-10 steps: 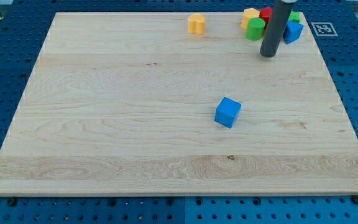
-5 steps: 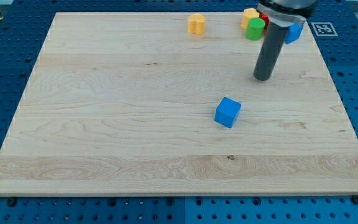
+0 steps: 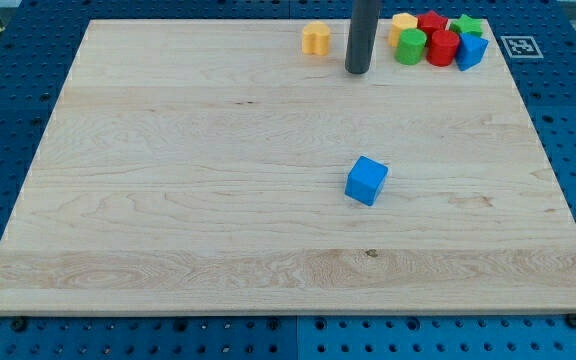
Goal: Slide the yellow heart towards the left
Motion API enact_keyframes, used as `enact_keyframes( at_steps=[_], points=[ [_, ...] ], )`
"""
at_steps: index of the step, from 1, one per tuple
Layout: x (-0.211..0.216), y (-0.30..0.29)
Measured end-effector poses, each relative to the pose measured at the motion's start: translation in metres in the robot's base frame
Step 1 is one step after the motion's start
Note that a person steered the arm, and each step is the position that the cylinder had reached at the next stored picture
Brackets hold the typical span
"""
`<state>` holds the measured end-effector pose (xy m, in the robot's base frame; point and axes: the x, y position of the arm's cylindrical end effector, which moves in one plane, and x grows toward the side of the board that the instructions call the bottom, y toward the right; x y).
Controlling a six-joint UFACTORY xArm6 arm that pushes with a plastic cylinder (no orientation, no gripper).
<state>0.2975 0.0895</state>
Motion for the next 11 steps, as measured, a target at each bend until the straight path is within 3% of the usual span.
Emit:
enact_keyframes(
  at_steps=[2,4,11],
  points=[
    [-0.029,0.0],
    [-0.06,-0.039],
    [-0.05,-0.076]
  ],
)
